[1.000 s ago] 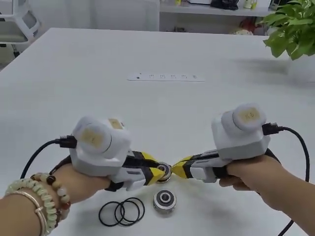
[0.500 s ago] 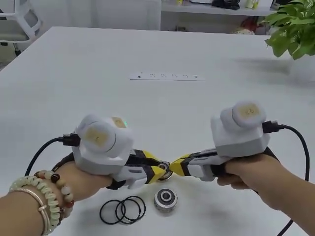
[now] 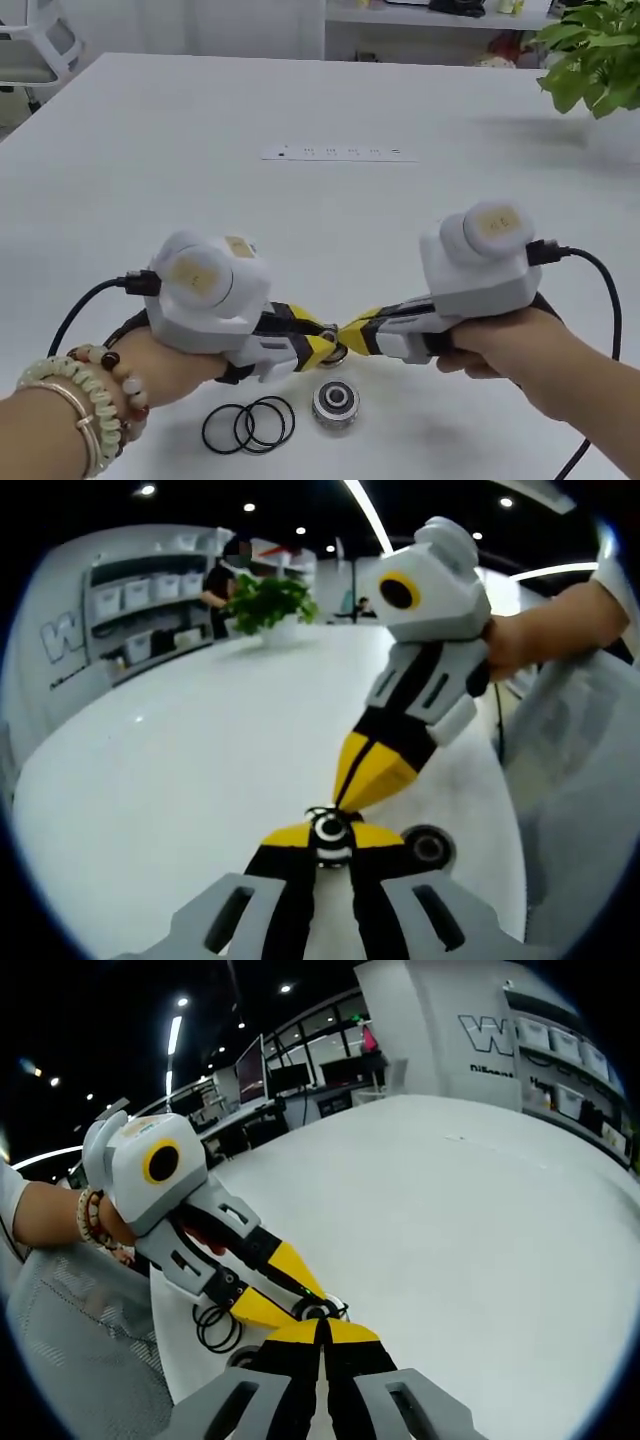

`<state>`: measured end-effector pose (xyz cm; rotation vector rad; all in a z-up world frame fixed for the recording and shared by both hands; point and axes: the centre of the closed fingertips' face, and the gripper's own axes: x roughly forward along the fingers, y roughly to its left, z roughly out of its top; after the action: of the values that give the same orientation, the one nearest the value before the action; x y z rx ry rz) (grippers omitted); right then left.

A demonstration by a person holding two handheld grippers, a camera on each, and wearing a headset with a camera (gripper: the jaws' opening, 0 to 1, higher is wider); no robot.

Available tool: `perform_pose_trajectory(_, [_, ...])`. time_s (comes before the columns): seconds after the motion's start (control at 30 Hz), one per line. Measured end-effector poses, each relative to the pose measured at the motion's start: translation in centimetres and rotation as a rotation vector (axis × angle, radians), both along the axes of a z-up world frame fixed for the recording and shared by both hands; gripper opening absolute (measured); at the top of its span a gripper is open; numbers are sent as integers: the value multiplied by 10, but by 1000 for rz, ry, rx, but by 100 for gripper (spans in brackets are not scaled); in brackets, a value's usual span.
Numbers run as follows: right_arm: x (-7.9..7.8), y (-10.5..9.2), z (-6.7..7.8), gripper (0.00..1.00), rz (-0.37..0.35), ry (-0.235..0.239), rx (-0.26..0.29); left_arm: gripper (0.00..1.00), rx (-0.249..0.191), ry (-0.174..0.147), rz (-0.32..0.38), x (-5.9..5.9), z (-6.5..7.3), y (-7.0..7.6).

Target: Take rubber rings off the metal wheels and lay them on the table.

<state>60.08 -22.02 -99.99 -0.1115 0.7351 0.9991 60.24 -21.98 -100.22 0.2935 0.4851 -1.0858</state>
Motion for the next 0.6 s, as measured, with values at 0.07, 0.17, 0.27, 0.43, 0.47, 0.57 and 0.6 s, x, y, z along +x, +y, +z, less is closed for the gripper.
perform_pose_trajectory(0.07, [-1, 1, 1, 0, 6, -6, -5, 13, -1, 1, 1, 0, 0, 0])
perform_pose_trajectory(0.17, [-1, 3, 2, 0, 17, -16, -8, 13, -1, 0, 0, 0, 0, 0])
perform_pose_trajectory(0.27, [-1, 4, 3, 0, 19, -19, -4, 13, -3, 2, 1, 0, 0, 0])
perform_pose_trajectory(0.43, [-2, 4, 4, 0, 21, -21, 1, 13, -7, 6, 4, 0, 0, 1])
perform_pose_trajectory(0.47, [-2, 4, 5, 0, 22, -22, 2, 13, -7, 6, 4, 0, 0, 1])
perform_pose_trajectory(0.57, [-2, 6, 7, 0, 28, -25, 10, 13, -8, 7, 3, 0, 0, 1])
perform_pose_trajectory(0.6, [-4, 9, 10, 0, 38, -23, 37, 13, -8, 7, 3, 0, 0, 1])
